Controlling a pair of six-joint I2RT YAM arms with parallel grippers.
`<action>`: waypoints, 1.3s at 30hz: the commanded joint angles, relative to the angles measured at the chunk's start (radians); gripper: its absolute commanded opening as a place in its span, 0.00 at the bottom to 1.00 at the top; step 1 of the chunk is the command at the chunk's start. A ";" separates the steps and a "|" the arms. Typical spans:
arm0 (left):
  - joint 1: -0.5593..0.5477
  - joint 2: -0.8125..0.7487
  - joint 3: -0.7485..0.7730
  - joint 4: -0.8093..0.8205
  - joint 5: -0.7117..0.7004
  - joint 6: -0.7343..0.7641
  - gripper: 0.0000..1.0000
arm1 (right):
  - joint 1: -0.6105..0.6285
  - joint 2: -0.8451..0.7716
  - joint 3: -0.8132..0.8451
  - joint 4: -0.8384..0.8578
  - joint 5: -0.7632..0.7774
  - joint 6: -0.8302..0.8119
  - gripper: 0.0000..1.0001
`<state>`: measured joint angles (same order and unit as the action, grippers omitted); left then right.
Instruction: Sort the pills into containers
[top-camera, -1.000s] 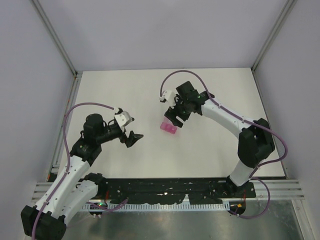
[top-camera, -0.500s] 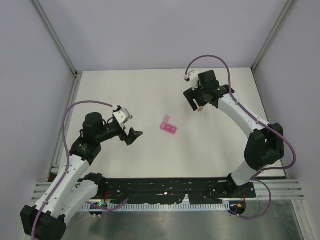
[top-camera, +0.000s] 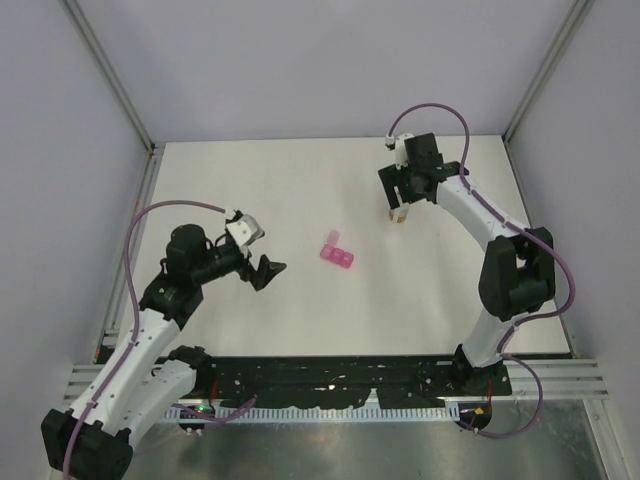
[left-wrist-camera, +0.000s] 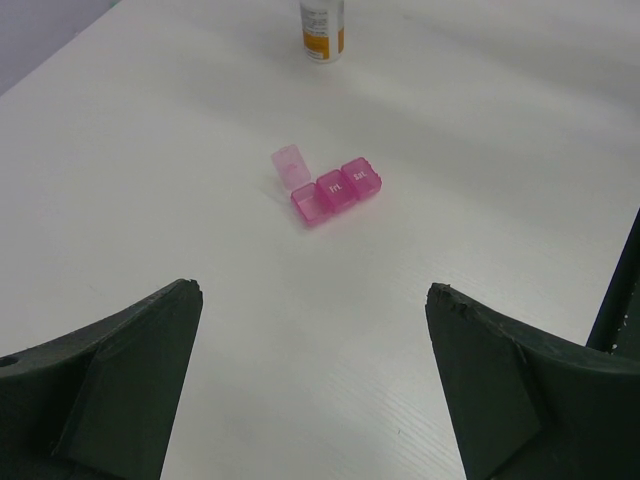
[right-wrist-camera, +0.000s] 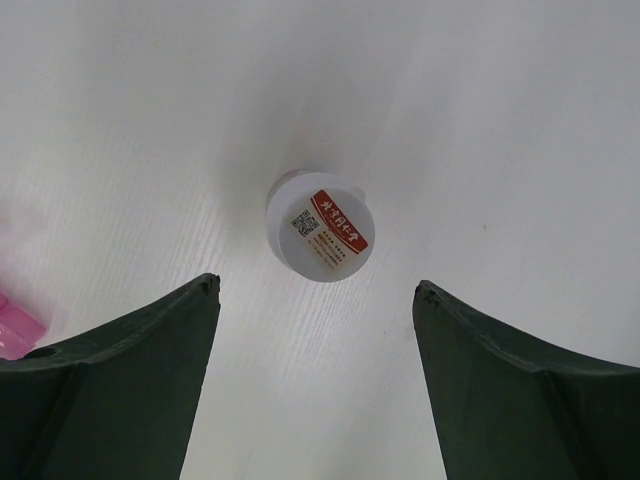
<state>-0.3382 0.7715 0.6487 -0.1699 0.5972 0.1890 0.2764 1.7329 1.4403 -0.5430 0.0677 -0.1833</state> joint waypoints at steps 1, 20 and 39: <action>0.005 0.008 0.012 0.046 0.006 -0.011 0.99 | -0.014 0.046 0.037 0.049 -0.012 0.073 0.82; 0.005 0.031 0.012 0.060 -0.002 0.001 1.00 | -0.043 0.203 0.068 0.091 -0.049 0.123 0.77; -0.027 0.150 0.090 0.142 -0.069 -0.091 0.99 | -0.051 0.094 0.094 -0.006 -0.169 0.133 0.22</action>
<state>-0.3386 0.8612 0.6510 -0.1135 0.5922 0.1707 0.2276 1.9427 1.4704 -0.5022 -0.0425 -0.0677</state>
